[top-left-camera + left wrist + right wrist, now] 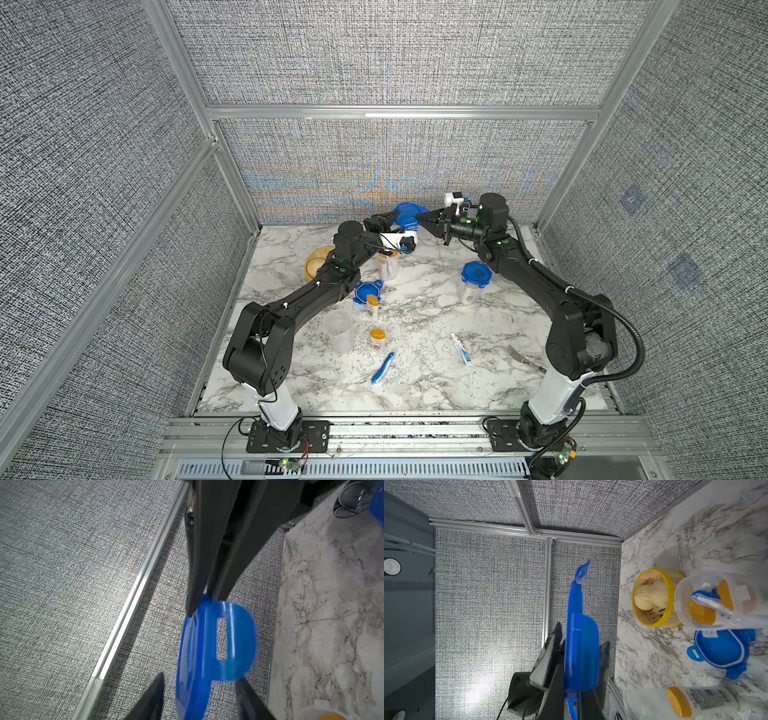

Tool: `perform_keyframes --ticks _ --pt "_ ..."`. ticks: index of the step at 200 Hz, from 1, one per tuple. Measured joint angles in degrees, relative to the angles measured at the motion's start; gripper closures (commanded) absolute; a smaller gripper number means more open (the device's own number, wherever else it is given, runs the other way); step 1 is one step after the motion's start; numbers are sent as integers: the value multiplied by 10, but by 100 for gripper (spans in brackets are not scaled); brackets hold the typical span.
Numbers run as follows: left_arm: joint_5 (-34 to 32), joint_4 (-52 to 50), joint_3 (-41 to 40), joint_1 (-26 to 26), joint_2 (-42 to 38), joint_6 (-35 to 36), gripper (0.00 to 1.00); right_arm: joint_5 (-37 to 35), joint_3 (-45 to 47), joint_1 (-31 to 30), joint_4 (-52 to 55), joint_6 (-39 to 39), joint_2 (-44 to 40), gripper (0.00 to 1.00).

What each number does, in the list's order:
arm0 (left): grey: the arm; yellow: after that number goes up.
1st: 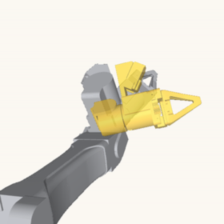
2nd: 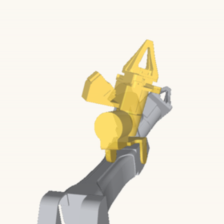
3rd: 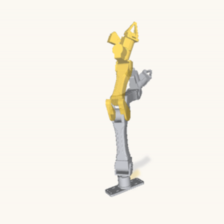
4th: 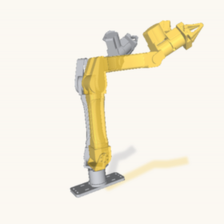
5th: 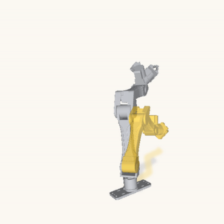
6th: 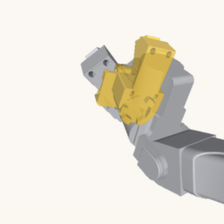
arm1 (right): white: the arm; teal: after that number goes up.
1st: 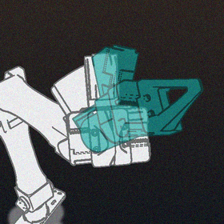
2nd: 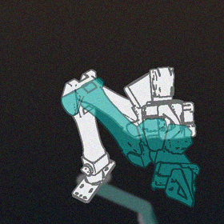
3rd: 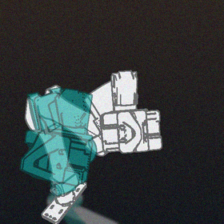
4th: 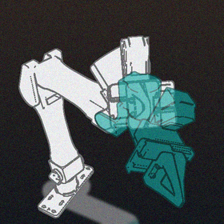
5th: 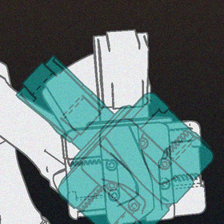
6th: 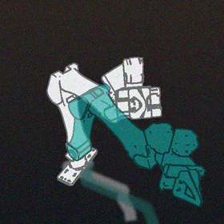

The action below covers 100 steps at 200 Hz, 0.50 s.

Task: Pack away toiletry kits
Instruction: Pick up the lid from the center of the board.

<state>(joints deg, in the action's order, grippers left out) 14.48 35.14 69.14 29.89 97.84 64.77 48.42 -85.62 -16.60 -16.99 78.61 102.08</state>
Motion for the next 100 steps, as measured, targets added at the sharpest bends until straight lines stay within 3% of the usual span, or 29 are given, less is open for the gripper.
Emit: perform_keyframes --ticks 26,54,63,83,100 --pt "-24 11 -56 -12 -49 -56 29 -8 0 6 4 -21 -1 100" --pt "-26 -18 -116 -35 -131 -167 28 -7 -24 8 30 -61 18 100" --pt "-25 -32 -132 -45 -152 -215 25 0 -33 7 38 -75 31 100" --pt "-28 -74 -146 -59 -175 -309 9 14 -44 4 45 -94 61 100" --pt "-40 -123 -133 -60 -175 -384 8 26 -51 -7 52 -105 87 100"
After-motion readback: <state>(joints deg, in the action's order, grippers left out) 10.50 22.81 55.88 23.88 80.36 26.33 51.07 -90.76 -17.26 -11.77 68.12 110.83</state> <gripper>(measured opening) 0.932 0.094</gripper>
